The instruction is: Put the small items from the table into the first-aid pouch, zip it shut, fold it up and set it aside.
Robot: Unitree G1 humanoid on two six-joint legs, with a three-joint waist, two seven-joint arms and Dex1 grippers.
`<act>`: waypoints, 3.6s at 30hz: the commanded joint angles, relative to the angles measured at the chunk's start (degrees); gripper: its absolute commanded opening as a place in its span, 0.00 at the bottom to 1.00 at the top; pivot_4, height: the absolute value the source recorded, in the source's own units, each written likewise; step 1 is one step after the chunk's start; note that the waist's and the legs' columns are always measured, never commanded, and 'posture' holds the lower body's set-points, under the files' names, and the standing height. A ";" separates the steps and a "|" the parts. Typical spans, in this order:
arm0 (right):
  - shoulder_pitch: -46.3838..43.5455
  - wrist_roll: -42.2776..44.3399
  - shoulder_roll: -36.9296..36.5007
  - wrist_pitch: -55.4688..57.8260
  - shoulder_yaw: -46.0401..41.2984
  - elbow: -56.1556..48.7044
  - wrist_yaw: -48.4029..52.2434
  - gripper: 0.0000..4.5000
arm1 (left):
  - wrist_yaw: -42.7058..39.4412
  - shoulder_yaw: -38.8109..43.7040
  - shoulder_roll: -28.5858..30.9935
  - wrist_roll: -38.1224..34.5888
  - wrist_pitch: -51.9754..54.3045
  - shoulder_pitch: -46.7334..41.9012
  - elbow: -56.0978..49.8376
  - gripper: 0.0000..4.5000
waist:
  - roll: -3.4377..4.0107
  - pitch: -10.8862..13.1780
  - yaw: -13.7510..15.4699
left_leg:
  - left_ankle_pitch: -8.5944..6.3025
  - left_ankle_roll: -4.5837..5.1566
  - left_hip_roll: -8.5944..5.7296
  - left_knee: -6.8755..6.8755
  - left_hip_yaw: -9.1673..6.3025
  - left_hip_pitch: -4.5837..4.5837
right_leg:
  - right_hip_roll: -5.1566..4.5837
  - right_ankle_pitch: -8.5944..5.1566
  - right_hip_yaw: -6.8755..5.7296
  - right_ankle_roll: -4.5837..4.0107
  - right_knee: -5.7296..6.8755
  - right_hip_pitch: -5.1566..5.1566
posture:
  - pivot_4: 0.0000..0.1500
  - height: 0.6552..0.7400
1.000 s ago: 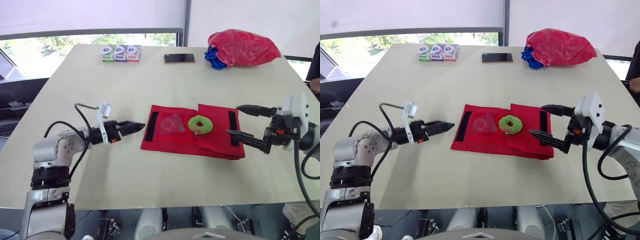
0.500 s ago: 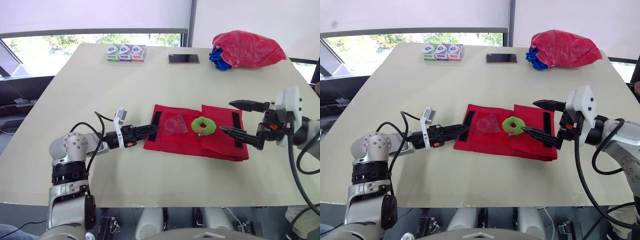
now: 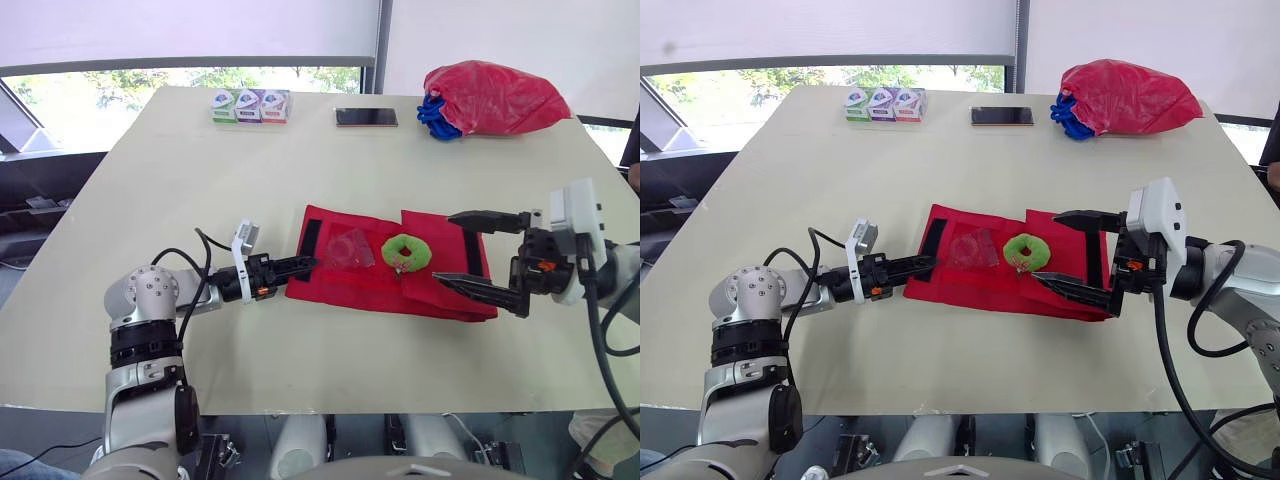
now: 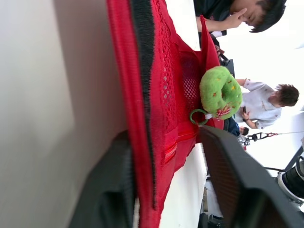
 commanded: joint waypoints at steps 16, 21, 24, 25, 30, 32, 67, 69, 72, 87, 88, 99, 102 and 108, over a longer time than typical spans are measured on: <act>-12.52 -23.07 6.49 -12.83 19.66 21.54 5.39 0.49 | -9.58 0.06 10.80 -4.38 -0.44 2.75 -2.73 0.00 | -0.02 0.02 -1.33 | 0.01 -0.03 0.01 -0.01 0.02 0.00 | -0.07 0.00 -0.13 -0.01 0.01 -0.04 | 1.00 1.00; -12.90 -29.85 11.64 -15.68 25.97 26.40 4.64 0.01 | -14.39 -0.77 13.30 -5.69 -1.47 2.55 -4.25 0.00 | -0.02 0.03 -1.38 | 0.02 -0.05 0.01 -0.01 0.03 -0.09 | -0.09 0.00 -0.13 -0.01 0.00 -0.12 | 1.00 1.00; -12.85 -37.01 11.40 -17.17 30.05 30.02 3.72 0.01 | -18.09 1.12 13.75 -9.41 -1.54 1.36 -6.35 0.00 | -0.02 0.03 -1.34 | 0.02 -0.05 -0.01 -0.01 0.05 -0.10 | -0.14 0.00 -0.14 -0.01 0.00 -0.12 | 1.00 1.00; -12.73 -38.20 11.46 -16.90 30.89 30.41 3.63 0.01 | -19.34 1.53 13.91 -10.96 -1.16 0.84 -7.29 0.00 | -0.03 0.03 -1.37 | 0.02 -0.05 -0.02 -0.01 0.04 -0.10 | -0.16 0.00 -0.15 -0.01 0.00 -0.12 | 1.00 1.00; -12.63 -41.39 12.94 -15.86 33.25 30.92 3.25 0.01 | -20.27 -0.03 12.68 -14.62 -1.23 -2.68 -11.44 0.00 | -0.13 0.01 -1.76 | 0.05 -0.09 0.02 0.00 0.12 0.03 | -0.43 0.02 -0.34 -0.02 0.06 -0.10 | 1.00 1.00; -12.60 -42.30 13.67 -15.91 33.60 31.31 3.17 0.01 | -19.18 -1.20 11.16 -15.67 -0.98 -5.01 -12.67 0.00 | -0.13 0.01 -1.75 | 0.09 -0.16 0.05 -0.01 0.10 0.05 | -0.41 0.03 -0.43 -0.04 0.09 -0.10 | 1.00 1.00; 2.45 -23.30 14.46 -5.99 4.88 10.24 0.25 0.01 | -38.67 -28.84 -9.46 8.42 -25.00 -22.21 13.24 0.00 | -0.11 0.01 -1.06 | -0.02 0.08 0.02 0.01 -0.01 -0.18 | 0.42 0.06 -0.09 -0.08 -0.07 -0.13 | 1.00 1.00; 4.79 -20.59 13.45 -5.68 1.41 8.59 0.62 0.01 | -38.61 -28.79 -10.40 9.01 -24.83 -22.09 13.99 0.00 | -0.11 0.01 -0.91 | -0.04 0.12 0.01 0.01 -0.02 -0.17 | 0.41 0.04 -0.10 -0.07 -0.08 -0.12 | 1.00 1.00; 10.68 -18.87 10.48 -7.41 -5.25 6.93 2.76 0.01 | -37.82 -30.62 -12.46 11.31 -26.05 -21.50 14.49 0.00 | -0.11 0.01 -0.61 | -0.06 0.15 -0.02 0.01 0.00 -0.16 | 0.41 0.04 -0.07 -0.07 -0.07 -0.12 | 1.00 1.00; 29.82 -11.35 5.56 -14.40 -28.52 3.52 12.08 0.01 | -36.46 -35.36 -19.34 22.97 -36.99 -21.66 23.16 0.00 | -0.07 -0.02 0.17 | -0.11 0.25 -0.21 0.01 -0.14 -0.09 | 0.44 -0.06 0.10 0.10 -0.06 0.00 | 1.00 1.00; 30.29 -10.67 5.21 -14.22 -29.35 3.55 12.33 0.01 | -36.61 -35.43 -19.51 23.46 -37.46 -21.65 23.42 0.00 | -0.06 -0.02 0.14 | -0.12 0.25 -0.21 0.01 -0.14 -0.09 | 0.44 -0.06 0.11 0.09 -0.07 0.00 | 1.00 1.00; 33.23 -5.97 2.20 -11.05 -33.49 4.54 13.47 0.43 | -36.24 -32.45 -21.58 23.82 -38.20 -22.79 24.80 0.73 | -0.04 -0.03 0.15 | -0.12 0.32 -0.24 0.02 -0.14 -0.09 | 0.40 -0.05 0.17 0.09 -0.07 0.01 | 1.00 1.00; 33.74 -6.73 2.27 -11.77 -33.28 5.08 13.89 0.76 | -36.26 -32.28 -21.81 23.95 -37.87 -22.81 24.29 1.00 | -0.04 -0.03 0.16 | -0.11 0.34 -0.26 0.03 -0.14 -0.06 | 0.39 -0.08 0.19 0.14 -0.06 0.05 | 1.00 1.00; 35.05 -8.41 4.50 -14.80 -31.34 7.08 14.88 0.99 | -36.93 -32.86 -21.79 23.60 -37.07 -22.52 21.68 1.00 | -0.04 -0.03 0.14 | -0.07 0.40 -0.27 0.08 -0.23 0.01 | 0.39 -0.10 0.16 0.18 -0.07 0.18 | 1.00 1.00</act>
